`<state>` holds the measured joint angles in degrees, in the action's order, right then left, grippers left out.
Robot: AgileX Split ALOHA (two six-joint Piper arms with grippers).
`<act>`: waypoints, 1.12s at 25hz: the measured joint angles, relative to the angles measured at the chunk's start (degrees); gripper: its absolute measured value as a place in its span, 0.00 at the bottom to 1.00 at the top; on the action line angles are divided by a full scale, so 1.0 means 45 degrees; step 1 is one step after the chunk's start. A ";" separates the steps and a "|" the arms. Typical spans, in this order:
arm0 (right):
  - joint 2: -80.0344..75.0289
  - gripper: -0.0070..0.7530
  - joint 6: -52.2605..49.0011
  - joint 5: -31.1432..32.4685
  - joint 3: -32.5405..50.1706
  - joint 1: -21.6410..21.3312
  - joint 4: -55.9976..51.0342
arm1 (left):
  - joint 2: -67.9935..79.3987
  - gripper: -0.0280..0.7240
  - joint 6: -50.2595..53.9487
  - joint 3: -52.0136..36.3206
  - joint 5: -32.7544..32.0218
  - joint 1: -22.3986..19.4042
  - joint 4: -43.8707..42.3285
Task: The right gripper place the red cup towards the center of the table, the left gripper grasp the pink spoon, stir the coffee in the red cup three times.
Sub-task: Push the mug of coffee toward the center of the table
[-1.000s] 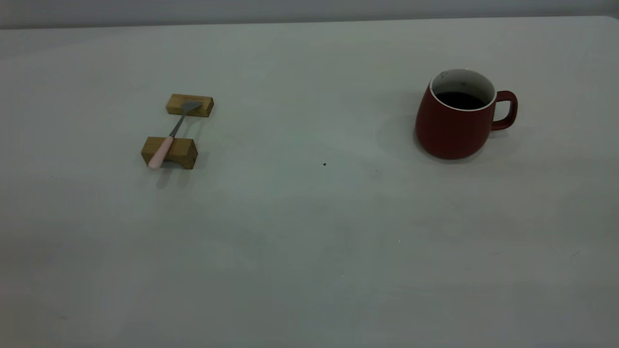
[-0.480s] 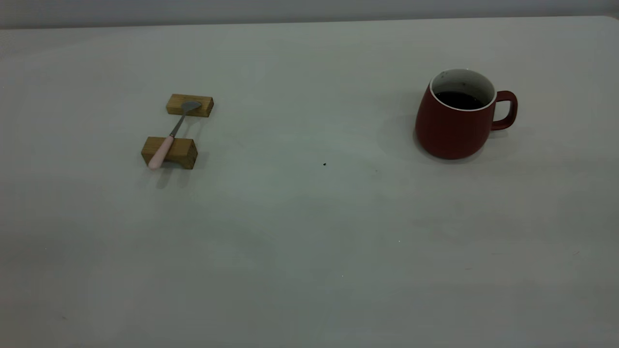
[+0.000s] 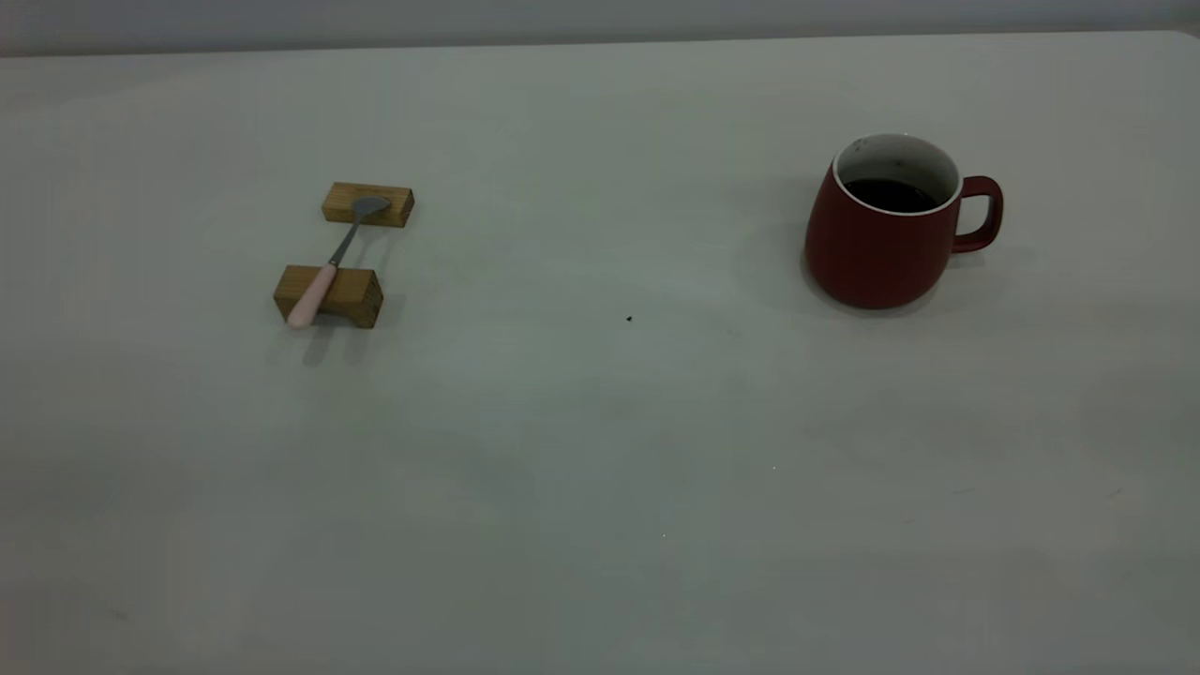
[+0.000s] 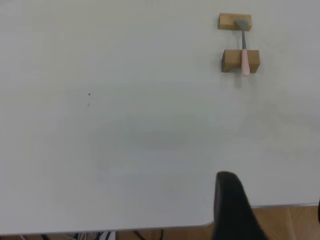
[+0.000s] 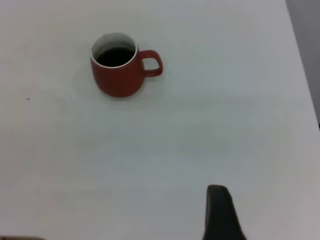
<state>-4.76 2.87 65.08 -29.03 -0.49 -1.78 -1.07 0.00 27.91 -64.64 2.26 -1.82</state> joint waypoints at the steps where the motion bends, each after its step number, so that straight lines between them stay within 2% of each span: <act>1: -0.0490 0.71 0.0104 0.0000 -0.0205 0.0000 0.0000 | 0.0000 0.67 0.0000 0.0000 0.0000 0.0000 0.0000; 7: -0.5092 0.92 0.1430 -0.0615 -0.1890 0.0000 -0.0013 | 0.0000 0.67 0.0000 0.0000 -0.0003 0.0000 0.0000; 9: -0.6570 0.96 0.2035 -0.1113 -0.2333 0.0000 -0.0013 | 0.0000 0.67 0.0000 0.0000 -0.0014 0.0000 0.0000; 14: -1.0089 0.96 0.4774 -0.3081 -0.2825 0.0000 -0.0095 | 0.0000 0.67 0.0000 0.0000 -0.0017 0.0000 0.0000; 21: -1.5033 0.94 0.8254 -0.6082 -0.2922 0.0000 -0.1541 | 0.0000 0.67 0.0070 0.0000 -0.0017 0.0000 0.0000; 28: -1.9435 0.93 1.0172 -0.6677 -0.4920 0.0298 -0.2045 | 0.0000 0.67 0.0070 0.0000 -0.0028 0.0000 0.0000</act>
<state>-92.21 48.65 35.04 -51.17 0.85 -10.98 -1.07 0.32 27.91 -64.77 2.26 -1.82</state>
